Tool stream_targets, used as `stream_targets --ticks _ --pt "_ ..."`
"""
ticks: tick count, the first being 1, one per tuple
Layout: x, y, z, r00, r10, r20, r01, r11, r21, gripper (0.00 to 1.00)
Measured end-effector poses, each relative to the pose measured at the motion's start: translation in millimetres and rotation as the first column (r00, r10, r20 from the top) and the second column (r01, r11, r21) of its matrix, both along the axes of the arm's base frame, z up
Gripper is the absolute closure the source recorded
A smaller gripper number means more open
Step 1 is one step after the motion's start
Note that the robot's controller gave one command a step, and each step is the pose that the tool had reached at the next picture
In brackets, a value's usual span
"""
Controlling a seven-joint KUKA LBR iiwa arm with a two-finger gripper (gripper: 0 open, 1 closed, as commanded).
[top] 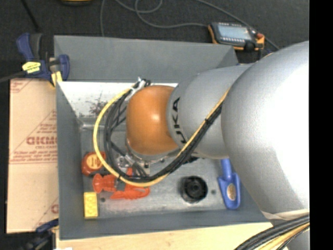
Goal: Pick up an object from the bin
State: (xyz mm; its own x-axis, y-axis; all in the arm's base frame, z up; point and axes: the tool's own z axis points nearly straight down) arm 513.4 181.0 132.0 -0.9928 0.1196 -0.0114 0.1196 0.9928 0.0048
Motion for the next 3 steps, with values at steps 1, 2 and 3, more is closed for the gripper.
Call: stream_targets --ticks 1,2,3 --pt "-20.9 -19.8 31.7 1.0 0.001 -0.021 -0.002 1.0 -0.006 1.0" --pt "18.4 -16.7 105.2 0.999 -0.04 -0.011 0.04 0.999 -0.003 1.0" --pt "27.7 -14.8 119.9 0.999 -0.05 -0.009 0.05 0.999 -0.003 1.0"
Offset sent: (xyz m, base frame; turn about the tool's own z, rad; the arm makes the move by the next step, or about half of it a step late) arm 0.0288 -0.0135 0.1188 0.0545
